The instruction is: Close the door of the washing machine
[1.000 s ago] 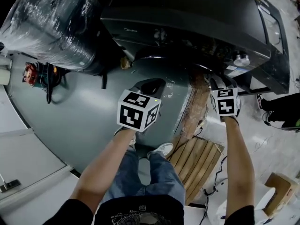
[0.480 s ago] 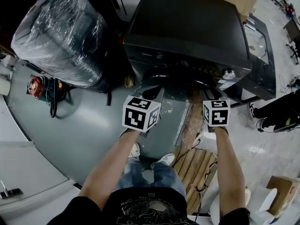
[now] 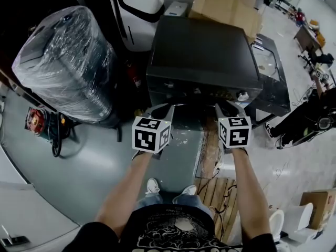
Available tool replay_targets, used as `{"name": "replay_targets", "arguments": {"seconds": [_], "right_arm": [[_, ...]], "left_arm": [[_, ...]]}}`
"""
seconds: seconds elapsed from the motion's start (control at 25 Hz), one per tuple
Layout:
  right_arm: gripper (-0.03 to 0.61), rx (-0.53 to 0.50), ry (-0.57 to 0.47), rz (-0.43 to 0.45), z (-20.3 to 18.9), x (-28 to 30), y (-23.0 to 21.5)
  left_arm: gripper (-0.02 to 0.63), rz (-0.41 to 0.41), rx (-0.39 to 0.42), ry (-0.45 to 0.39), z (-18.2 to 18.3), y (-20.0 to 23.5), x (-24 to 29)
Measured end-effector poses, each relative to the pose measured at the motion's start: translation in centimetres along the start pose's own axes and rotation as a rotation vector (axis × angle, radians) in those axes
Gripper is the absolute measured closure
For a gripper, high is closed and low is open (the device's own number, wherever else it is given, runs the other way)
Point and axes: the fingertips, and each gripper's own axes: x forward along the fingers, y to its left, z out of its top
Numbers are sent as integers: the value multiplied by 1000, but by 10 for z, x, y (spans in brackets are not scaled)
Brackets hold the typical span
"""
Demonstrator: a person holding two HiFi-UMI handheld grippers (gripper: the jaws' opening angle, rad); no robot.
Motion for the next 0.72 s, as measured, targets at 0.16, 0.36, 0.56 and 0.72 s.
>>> {"name": "replay_targets", "arguments": {"seconds": [0.16, 0.36, 0.56, 0.72], "right_arm": [[463, 34, -54, -36, 30, -24, 26], [471, 69, -124, -60, 63, -52, 64], [491, 108, -194, -61, 86, -69, 91], [514, 109, -222, -56, 97, -75, 109]], "left_arm": [[584, -18, 46, -35, 21, 13, -25], [584, -40, 75, -62, 38, 30, -52], [584, -46, 119, -106, 54, 44, -76], [584, -50, 124, -120, 61, 57, -86]]}}
